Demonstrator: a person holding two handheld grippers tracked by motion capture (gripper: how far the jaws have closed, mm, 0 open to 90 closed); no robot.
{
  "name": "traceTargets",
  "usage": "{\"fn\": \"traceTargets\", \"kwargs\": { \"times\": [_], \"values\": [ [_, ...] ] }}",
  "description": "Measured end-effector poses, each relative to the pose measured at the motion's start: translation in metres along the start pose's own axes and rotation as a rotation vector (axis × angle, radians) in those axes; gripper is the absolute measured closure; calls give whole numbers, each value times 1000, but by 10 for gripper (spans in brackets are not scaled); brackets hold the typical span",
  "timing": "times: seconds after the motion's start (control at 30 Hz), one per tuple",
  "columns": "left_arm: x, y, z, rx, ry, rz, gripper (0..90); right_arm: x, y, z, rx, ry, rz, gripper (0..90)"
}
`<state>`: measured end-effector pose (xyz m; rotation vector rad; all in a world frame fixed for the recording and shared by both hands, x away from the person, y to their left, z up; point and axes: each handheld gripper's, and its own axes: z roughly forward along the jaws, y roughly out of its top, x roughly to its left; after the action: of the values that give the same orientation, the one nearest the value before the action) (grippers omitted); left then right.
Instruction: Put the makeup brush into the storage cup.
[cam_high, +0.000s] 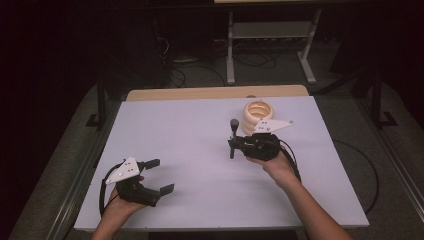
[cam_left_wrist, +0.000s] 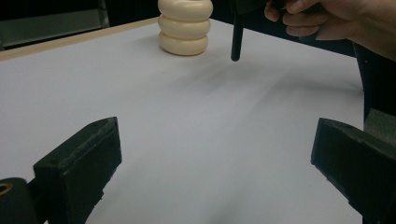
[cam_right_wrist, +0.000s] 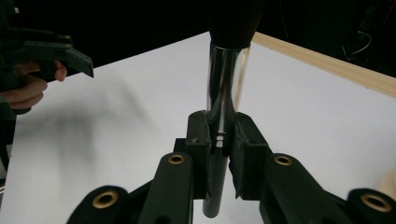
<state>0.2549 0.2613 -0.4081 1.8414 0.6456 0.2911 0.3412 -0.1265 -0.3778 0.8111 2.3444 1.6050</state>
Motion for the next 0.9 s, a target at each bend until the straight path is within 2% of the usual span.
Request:
{"fn": "traceTargets", "kwargs": {
  "times": [0.4,0.73,0.9],
  "values": [
    [-1,-1,0,3,3,14,16,-11,9,-6,-13,-20,1,780],
    [-2,-1,2,-3,-6,-7,16,-23,10,-8,-11,-38,30,780],
    [-2,-1,1,1,-2,2,16,-30,15,-12,-16,-53,37,781]
  ]
}}
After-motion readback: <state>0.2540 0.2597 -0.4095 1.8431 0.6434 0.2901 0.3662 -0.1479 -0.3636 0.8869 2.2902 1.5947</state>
